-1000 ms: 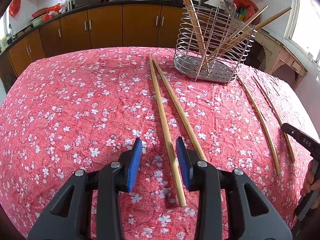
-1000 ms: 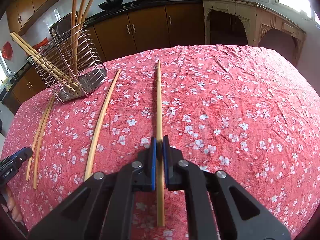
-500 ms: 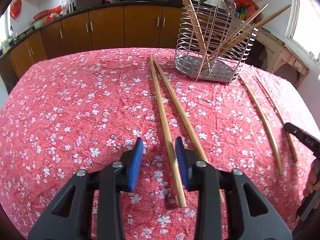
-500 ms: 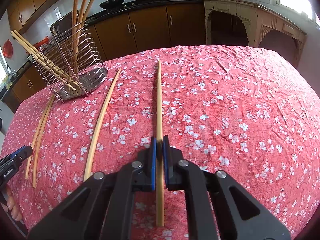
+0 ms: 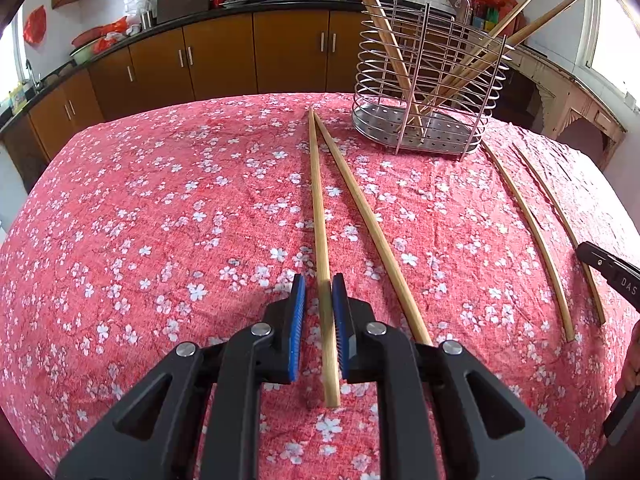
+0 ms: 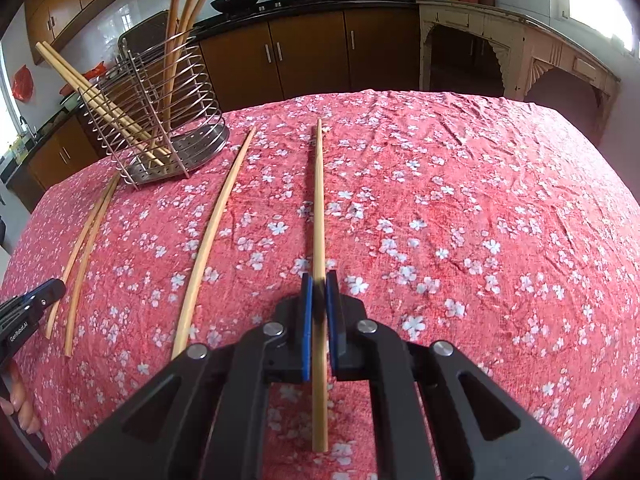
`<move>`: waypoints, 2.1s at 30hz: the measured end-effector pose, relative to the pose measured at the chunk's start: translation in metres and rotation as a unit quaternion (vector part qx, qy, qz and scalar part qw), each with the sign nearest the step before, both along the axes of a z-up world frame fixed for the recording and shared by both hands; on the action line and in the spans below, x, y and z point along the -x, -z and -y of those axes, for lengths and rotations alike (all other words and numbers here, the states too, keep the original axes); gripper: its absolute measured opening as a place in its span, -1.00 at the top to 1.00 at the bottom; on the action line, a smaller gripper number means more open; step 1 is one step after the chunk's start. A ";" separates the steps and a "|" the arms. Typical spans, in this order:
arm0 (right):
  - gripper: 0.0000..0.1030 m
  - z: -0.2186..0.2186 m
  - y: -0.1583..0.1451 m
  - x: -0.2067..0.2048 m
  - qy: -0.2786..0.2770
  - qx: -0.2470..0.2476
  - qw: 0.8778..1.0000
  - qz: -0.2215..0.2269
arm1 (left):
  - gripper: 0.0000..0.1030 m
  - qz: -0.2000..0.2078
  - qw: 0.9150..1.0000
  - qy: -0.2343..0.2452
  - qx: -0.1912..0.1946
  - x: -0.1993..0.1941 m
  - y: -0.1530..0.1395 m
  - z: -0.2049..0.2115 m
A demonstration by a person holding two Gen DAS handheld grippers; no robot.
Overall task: Organize utensils
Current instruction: 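Close the right gripper on a loose chopstick while the left gripper grasps another, then lift the right gripper's chopstick over the wire holder while the left gripper carries its chopstick there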
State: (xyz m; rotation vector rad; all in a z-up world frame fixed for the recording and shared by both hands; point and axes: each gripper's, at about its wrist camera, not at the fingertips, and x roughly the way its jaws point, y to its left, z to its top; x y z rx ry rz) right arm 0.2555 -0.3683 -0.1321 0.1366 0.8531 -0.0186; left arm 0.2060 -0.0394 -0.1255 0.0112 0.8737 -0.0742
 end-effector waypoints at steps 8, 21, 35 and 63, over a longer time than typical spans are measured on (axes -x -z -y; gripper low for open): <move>0.85 -0.006 0.000 0.017 -0.011 0.010 1.000 -0.002 | 0.72 0.000 1.000 0.000 -0.002 0.004 0.000 0.001; 0.85 0.000 -0.015 0.040 -0.010 0.005 1.000 0.019 | 0.87 0.018 1.000 0.010 0.006 0.024 -0.017 -0.015; 0.85 0.008 -0.080 0.073 -0.006 0.018 0.993 0.119 | 0.87 0.120 0.991 0.012 0.052 0.053 -0.079 -0.046; 0.85 0.014 -0.139 0.083 -0.016 -0.011 0.974 0.227 | 0.87 0.221 0.970 -0.009 0.099 0.065 -0.145 -0.071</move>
